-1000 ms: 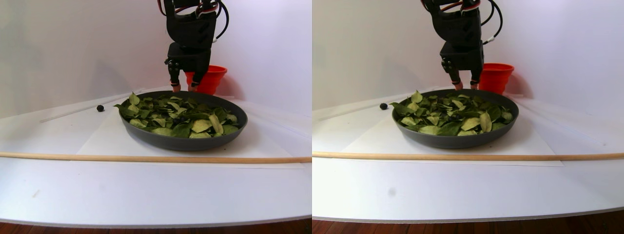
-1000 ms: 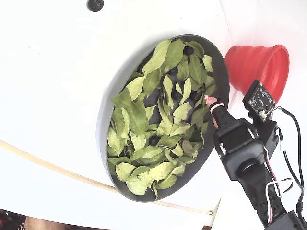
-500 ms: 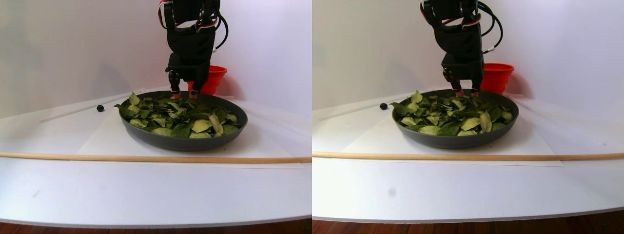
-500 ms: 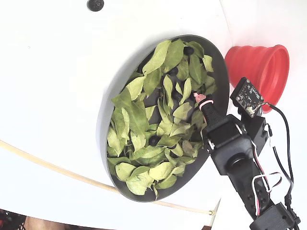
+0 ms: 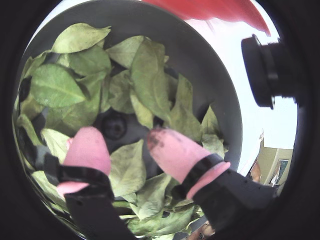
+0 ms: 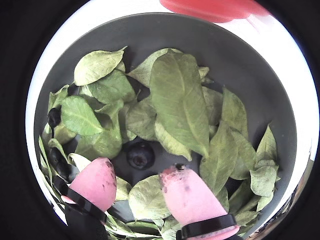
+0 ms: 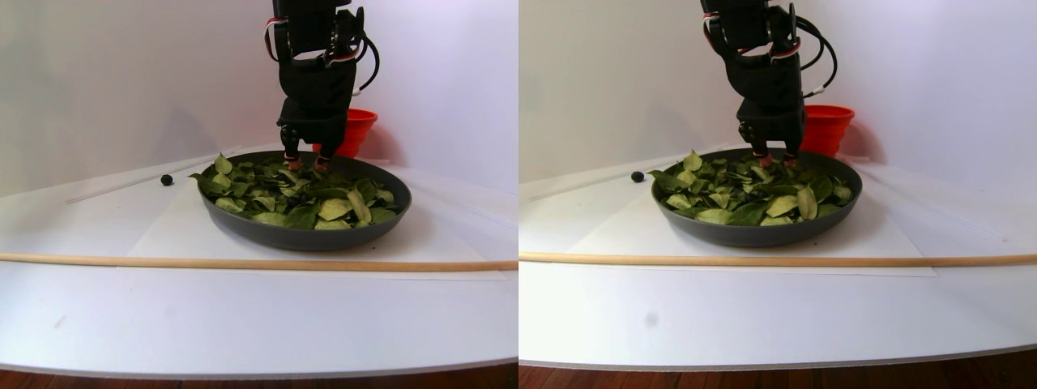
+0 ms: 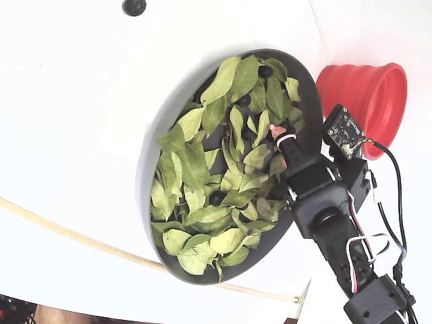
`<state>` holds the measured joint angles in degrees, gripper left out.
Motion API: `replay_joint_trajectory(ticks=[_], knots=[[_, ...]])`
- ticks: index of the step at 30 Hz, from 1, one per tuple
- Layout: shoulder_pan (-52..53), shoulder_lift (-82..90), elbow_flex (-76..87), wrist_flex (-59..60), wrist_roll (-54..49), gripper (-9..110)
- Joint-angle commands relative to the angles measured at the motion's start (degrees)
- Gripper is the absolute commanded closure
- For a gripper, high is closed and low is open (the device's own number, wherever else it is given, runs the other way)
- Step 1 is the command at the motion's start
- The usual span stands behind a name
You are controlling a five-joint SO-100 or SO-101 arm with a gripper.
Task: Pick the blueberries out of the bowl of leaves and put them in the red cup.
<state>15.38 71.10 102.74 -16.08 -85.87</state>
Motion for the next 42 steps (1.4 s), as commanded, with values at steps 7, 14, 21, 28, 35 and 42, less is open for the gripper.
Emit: replay_joint_trajectory(ticks=[7,14,21,28,35,42], knots=[[0.88,-0.18,-4.31,-2.2,0.79,85],[0.97,-2.02,-5.54,-2.64,1.85,85],[0.88,-3.16,-5.63,-3.34,2.81,85],[0.79,-4.66,-5.89,-4.22,3.52,85],[0.88,-5.1,-6.24,-4.22,3.87,86],[0.97,-5.89,-6.24,-4.22,3.6,89]])
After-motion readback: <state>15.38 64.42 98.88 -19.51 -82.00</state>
